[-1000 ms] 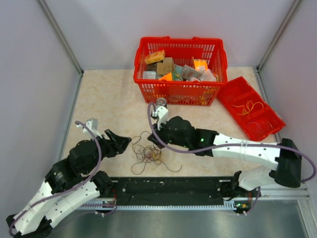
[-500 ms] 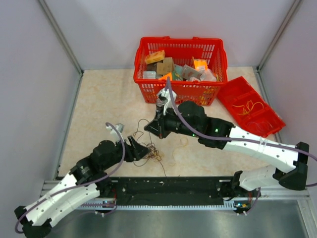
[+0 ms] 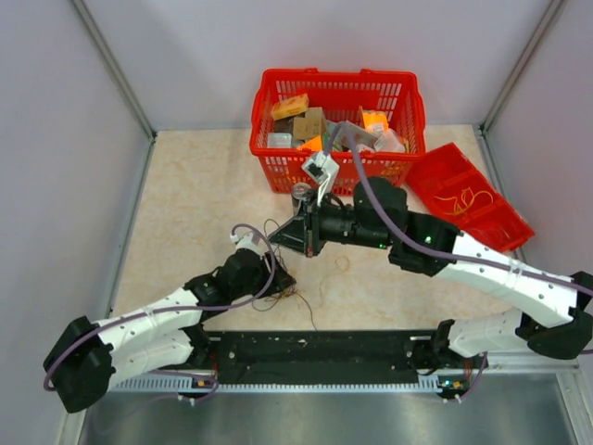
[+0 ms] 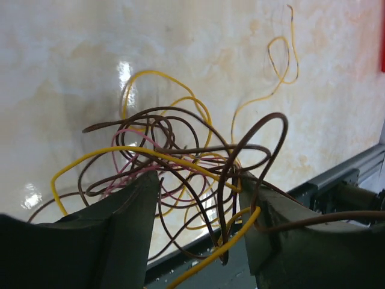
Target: Untangle the cables
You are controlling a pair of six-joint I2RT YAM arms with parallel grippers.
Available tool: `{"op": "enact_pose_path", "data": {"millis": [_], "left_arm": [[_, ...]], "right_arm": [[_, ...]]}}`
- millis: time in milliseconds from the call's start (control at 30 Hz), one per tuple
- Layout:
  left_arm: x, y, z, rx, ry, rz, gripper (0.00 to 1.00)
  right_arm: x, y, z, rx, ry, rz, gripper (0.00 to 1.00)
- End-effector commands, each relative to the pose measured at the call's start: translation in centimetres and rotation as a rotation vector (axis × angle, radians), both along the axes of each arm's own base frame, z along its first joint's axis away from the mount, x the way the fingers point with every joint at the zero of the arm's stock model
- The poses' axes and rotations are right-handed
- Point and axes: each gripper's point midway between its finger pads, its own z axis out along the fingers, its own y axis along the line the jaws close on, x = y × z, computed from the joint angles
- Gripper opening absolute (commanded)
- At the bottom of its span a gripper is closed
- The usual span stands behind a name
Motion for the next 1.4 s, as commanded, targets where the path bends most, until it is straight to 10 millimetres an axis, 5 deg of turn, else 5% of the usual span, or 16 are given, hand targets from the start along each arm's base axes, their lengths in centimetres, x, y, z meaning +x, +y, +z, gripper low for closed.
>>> {"op": "enact_pose_path", "data": {"millis": [0,167,267,500,767,933,1067,1367], "left_arm": [[1.7,0.9,-0.1,-0.051,-0.040,0.124,0.59],[1.9,3.0,-0.6,-0.066,-0.073,0.208,0.59],[1.7,4.3,-0.7,-0.040,-0.086,0.230,0.60],[1.4,7.3,0.2,0.012,-0.130,0.305,0.61],[2.0,10.9,5.6,0.070,-0.275,0.398,0.63],[2.1,13.0,6.7,0.124,-0.319,0.464,0.60],[2.1,13.9,7.1,0.128,-0.343,0.496,0.53],[1.6,16.6,9.2,0.185,-0.383,0.569,0.54]], "right_arm": [[0.1,-5.6,10.9,0.157,-0.196,-0.108,0.00],[0.8,-11.9,16.5,0.218,-0.331,-0.274,0.00],[0.8,-14.1,17.9,0.242,-0.369,-0.324,0.00],[3.3,-17.6,15.6,0.142,-0.409,-0.515,0.00],[5.3,-23.9,11.7,0.013,-0.413,-0.770,0.00],[3.3,-28.8,13.2,0.133,-0.399,-0.808,0.00],[1.9,-30.4,13.5,0.198,-0.395,-0.774,0.00],[3.5,-33.0,7.0,-0.023,-0.351,-0.925,0.00]]}}
